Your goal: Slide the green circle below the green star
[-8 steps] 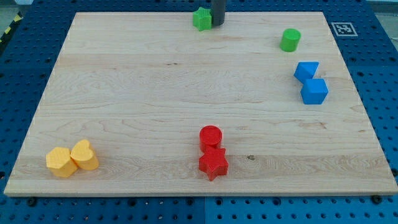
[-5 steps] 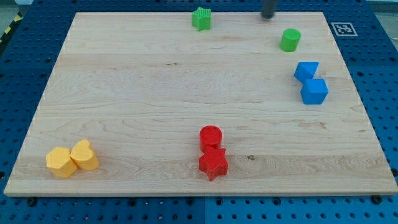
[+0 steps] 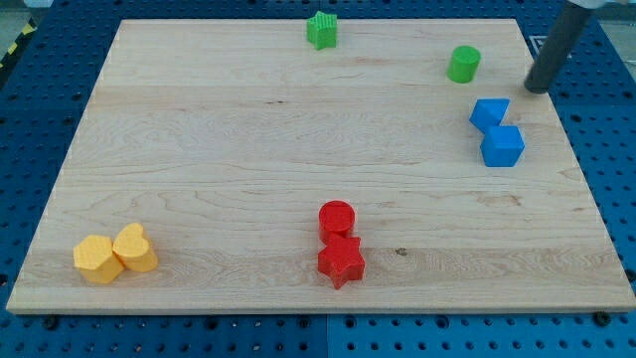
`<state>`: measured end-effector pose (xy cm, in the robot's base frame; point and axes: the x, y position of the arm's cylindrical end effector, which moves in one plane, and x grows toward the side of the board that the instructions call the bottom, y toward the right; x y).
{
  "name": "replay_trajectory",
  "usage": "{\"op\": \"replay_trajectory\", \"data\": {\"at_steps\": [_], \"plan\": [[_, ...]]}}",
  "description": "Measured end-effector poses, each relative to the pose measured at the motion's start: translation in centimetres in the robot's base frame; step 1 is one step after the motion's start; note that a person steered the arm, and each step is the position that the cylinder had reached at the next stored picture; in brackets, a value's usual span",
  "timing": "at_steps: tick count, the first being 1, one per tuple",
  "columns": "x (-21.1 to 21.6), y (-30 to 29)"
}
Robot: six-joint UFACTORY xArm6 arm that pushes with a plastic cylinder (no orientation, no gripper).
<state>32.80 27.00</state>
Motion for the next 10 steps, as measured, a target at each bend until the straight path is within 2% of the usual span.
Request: {"op": "replay_trajectory", "data": {"at_steps": [1,4,5,6,7,10], "plan": [[-0.6,-0.6],[-1.1,-8.6],[-1.4,-9.3],[-1.4,-5.0],[-1.6,-3.9],[-2.5,-10.7]]}}
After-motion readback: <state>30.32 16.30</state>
